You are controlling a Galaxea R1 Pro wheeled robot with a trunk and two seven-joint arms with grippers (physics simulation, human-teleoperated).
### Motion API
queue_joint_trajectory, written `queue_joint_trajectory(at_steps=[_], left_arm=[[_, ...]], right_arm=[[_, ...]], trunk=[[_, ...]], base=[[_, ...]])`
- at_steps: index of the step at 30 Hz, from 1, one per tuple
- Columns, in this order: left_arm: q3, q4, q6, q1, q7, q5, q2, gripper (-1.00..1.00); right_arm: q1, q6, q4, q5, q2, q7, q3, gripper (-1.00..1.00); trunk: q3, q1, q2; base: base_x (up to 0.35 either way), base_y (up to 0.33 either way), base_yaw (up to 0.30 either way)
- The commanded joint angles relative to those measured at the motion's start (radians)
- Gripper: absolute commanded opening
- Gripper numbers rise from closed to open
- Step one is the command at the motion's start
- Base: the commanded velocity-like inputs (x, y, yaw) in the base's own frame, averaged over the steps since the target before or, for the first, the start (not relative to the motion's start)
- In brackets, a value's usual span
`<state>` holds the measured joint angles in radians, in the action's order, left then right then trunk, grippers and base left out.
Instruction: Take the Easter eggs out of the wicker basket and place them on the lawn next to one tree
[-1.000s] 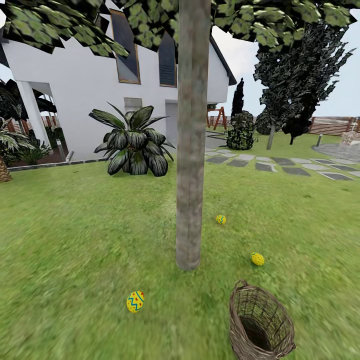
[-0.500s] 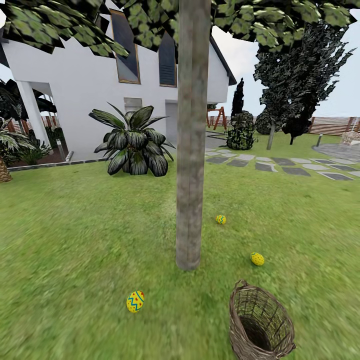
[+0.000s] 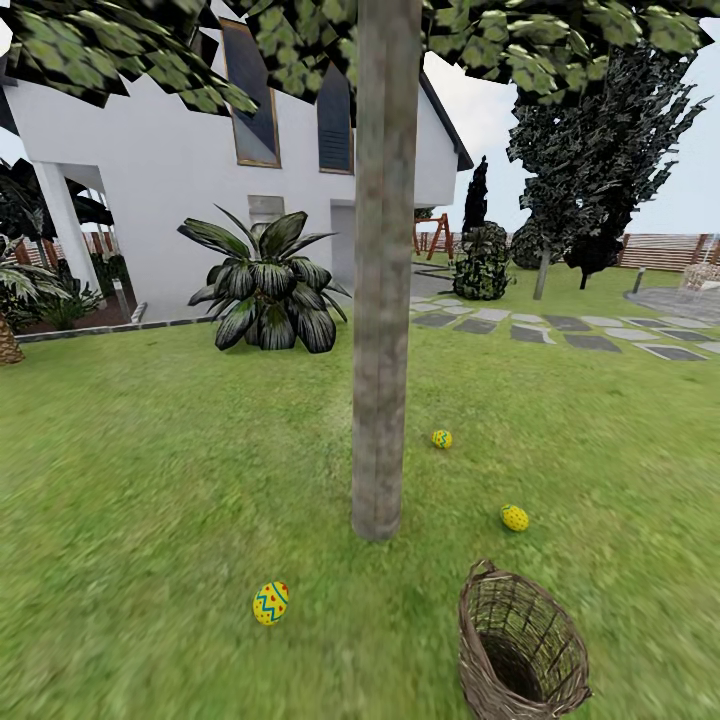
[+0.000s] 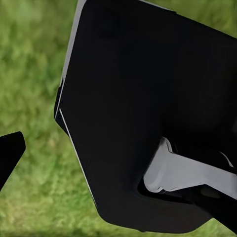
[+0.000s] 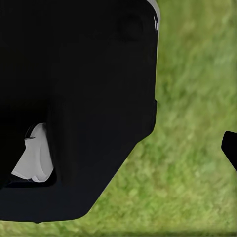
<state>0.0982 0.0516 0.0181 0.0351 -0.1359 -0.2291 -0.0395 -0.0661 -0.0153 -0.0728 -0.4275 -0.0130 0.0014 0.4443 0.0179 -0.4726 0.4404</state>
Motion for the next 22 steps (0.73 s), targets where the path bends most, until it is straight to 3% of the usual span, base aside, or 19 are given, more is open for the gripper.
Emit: queue_joint_trajectory(at_steps=[1, 22], left_arm=[[0.008, 0.004, 0.002, 0.002, -0.005, -0.004, 0.0, 1.0], [0.008, 0.004, 0.002, 0.002, -0.005, -0.004, 0.0, 1.0]], right_arm=[[-0.001, -0.002, -0.003, -0.009, -0.001, 0.0, 0.008, 1.0], [-0.001, -0.002, -0.003, -0.008, -0.001, 0.0, 0.009, 1.0]], trunk=[[0.002, -0.001, 0.002], [0.002, -0.001, 0.002]], base=[[0.0, 0.0, 0.0], [0.0, 0.0, 0.0]])
